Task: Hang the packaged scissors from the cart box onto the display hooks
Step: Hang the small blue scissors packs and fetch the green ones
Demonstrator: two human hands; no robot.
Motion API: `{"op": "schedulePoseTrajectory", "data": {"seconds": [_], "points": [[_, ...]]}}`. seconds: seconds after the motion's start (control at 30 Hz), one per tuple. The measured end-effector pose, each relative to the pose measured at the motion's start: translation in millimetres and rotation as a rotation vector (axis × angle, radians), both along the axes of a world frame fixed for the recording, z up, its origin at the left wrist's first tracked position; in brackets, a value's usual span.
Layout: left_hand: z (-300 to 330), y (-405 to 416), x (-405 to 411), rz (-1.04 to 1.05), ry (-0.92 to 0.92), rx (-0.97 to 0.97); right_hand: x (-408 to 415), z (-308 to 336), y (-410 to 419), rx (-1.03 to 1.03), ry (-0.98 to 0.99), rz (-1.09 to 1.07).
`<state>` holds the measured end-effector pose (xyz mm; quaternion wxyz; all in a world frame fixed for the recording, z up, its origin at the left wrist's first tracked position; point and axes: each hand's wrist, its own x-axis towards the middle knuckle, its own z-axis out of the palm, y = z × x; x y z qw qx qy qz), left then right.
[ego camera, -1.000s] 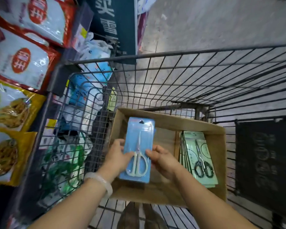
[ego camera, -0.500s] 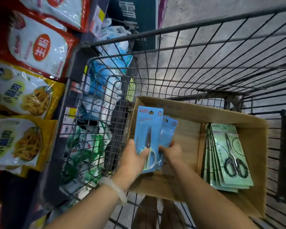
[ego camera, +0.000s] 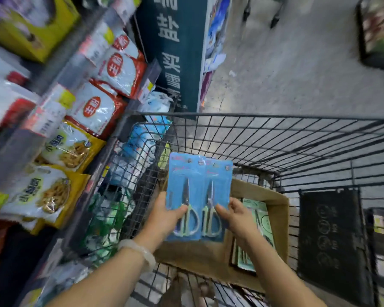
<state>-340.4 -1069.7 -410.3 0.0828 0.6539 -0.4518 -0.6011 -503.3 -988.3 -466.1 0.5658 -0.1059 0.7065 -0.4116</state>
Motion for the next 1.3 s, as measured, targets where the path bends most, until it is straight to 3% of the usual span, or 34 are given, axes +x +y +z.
{"op": "schedulePoseTrajectory", "data": {"seconds": [0.13,0.4,0.73,1.07,1.3], "points": [[42,17,12,0.094,0.006,-0.08,-2,55,-6,-0.166,0.049,0.157],[122,109,84,0.51,0.113,-0.246,45,150,23,-0.391,0.0,0.482],[189,245,219,0.927,0.096,-0.482,205,215,67,-0.549,-0.136,0.854],[228,481,375,1.257,0.023,-0.632,399,267,236,-0.614,-0.169,1.312],[216,667,455,1.53,-0.013,-0.575,515,263,393,-0.599,-0.178,1.558]]}}
